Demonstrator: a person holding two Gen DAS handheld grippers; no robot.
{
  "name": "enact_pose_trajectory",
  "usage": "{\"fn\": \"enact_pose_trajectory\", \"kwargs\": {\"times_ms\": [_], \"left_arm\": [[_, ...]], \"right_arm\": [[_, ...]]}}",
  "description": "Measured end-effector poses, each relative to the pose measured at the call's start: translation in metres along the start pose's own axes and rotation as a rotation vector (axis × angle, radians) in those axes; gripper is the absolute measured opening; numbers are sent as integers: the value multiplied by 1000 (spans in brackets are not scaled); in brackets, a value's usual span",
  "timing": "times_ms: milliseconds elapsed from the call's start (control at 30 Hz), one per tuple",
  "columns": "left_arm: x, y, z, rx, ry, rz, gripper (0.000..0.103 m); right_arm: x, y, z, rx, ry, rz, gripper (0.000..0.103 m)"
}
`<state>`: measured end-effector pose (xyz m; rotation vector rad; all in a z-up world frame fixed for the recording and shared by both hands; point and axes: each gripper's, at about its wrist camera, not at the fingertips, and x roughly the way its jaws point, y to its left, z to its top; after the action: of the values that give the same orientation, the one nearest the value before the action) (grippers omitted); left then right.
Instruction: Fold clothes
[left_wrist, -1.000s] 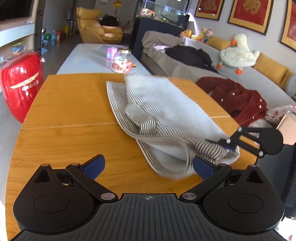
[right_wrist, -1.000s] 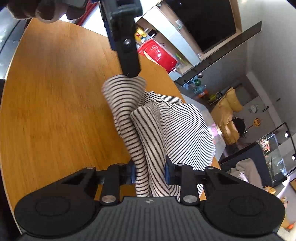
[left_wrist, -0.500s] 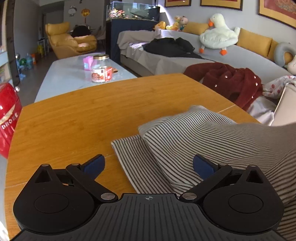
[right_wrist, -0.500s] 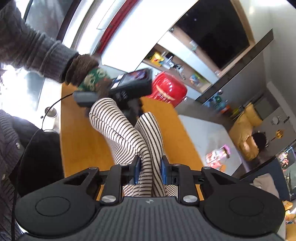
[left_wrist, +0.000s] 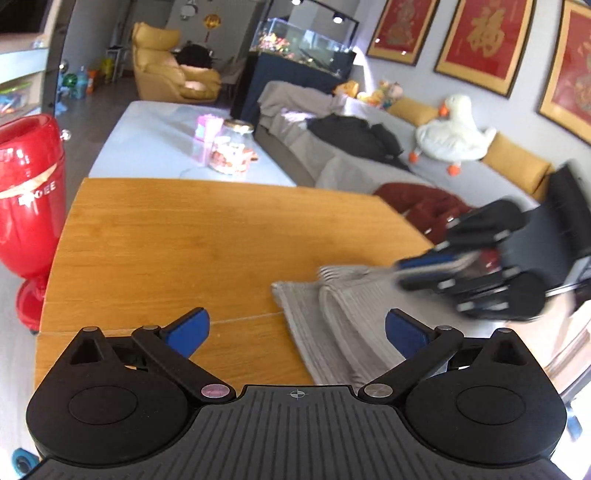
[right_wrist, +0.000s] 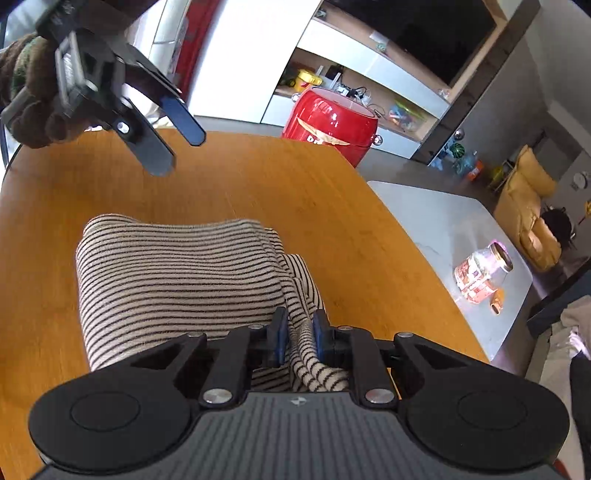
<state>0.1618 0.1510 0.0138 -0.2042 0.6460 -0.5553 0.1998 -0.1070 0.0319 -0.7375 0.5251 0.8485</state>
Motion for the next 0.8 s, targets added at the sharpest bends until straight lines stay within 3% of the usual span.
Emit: {"fn": "enact_pose_trajectory", "kwargs": {"times_ms": [167,267,367,433,500,600,667,800], "left_arm": [[10,-29,2,30,12,-156,103],[39,-53,-5,100,60,-167,103],[70,-71,-16,189,109,-35,103],[75,-67,-16,148,112,-44,103],[75,-65,-17,137,113,-39,103],[74,-63,-17,125,115,-28,103],[74,-62,-18,118,116,-20,103],[73,-59,-19,103,119,-5,103]], "right_arm": [[-6,3,-7,15,-33,-33,17],[-15,5,-9,29,-51,-65,21],[-42,-3,-16,111,-91,-119,46],[-60,-8,-21,165,-117,-155,83],[-78,-13,-26,220,-144,-191,93],[-88,-23,-38,318,-141,-271,93],[-72,-32,-49,392,-93,-320,93],[-19,-38,-67,465,28,-320,93]]}}
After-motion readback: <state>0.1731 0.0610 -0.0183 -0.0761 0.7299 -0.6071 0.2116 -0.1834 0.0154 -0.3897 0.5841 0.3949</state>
